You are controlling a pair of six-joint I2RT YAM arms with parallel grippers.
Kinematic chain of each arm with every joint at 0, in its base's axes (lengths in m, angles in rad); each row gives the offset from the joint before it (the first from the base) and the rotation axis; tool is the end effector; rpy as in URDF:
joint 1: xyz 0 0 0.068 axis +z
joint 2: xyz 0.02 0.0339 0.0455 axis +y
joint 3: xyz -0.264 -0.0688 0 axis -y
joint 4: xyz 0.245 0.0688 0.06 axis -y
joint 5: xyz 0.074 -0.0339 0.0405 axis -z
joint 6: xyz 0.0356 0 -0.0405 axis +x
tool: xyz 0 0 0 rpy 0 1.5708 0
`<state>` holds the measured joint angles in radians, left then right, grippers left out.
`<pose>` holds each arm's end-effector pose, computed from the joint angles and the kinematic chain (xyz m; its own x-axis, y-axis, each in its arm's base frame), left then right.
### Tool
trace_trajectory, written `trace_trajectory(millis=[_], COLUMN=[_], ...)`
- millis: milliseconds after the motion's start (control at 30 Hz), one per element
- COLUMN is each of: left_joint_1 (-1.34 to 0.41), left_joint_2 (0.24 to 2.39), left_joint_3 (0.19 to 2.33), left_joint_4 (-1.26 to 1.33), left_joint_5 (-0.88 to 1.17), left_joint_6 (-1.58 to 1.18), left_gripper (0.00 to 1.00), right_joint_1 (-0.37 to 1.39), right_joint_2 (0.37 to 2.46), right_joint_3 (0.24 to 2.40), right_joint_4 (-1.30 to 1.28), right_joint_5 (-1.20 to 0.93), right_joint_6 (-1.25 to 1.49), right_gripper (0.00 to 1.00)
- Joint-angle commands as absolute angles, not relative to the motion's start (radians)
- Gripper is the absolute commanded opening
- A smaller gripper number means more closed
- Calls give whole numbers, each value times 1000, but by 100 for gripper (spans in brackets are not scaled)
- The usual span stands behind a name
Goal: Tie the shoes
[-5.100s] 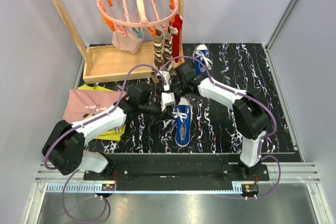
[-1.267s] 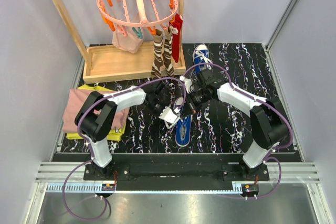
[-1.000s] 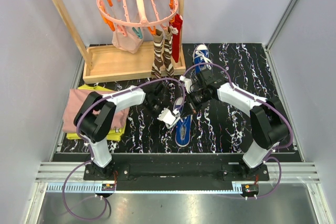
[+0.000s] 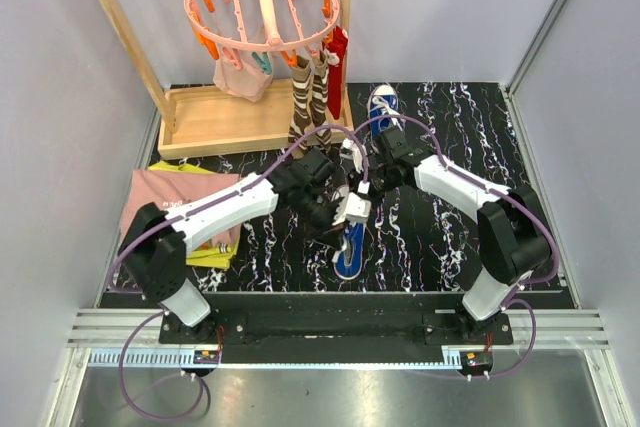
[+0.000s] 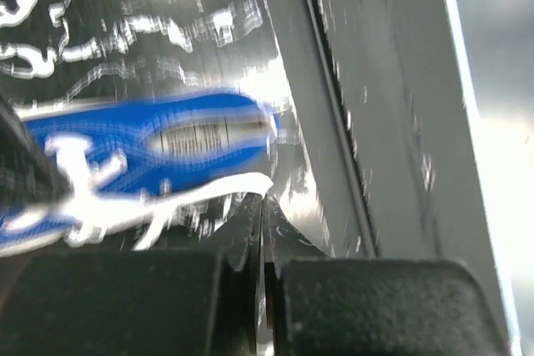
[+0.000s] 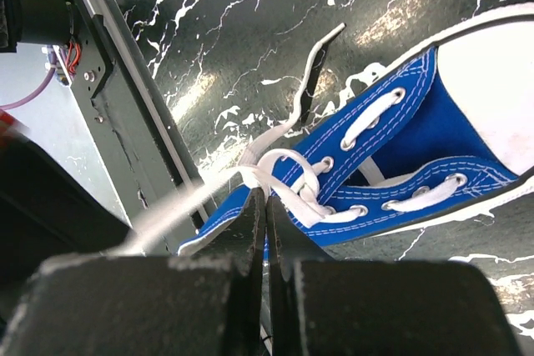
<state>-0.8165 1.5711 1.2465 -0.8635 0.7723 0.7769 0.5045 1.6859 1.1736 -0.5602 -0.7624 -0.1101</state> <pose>0.1932 -0.2419 0.2639 0.0381 0.6928 -0.7201 0.9448 -0.2596 -0.1998 0.2866 0.1863 0.2203 -0.6941 -0.4741 -0.5417 -0.7192 0.4240 0.5505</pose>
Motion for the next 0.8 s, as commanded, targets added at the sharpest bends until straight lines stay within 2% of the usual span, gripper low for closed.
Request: trace_trajectory(millis=[0, 200, 500, 633, 733, 767], left_joint_1=[-838, -876, -874, -877, -884, -882], left_joint_2=[1615, 1646, 1721, 1703, 1687, 1680], left_joint_3=[1253, 1193, 1086, 1043, 1074, 1092], left_joint_4=[-474, -88, 162, 157, 77, -24], left_joint_5=[894, 871, 824, 738, 686, 689], left_joint_6=[395, 132, -26, 41, 119, 188], left_gripper=[0, 0, 0, 1, 13, 14], right_joint_1=[499, 499, 499, 499, 499, 499], right_joint_2=[1663, 1661, 1663, 1667, 1666, 1663], right_joint_3=[1212, 1209, 1200, 1197, 1189, 1187], right_joint_4=[-538, -537, -538, -538, -538, -541], right_joint_5=[-790, -811, -830, -834, -835, -830], right_joint_6=[-117, -144, -166, -172, -184, -187], right_gripper=[0, 0, 0, 0, 0, 0])
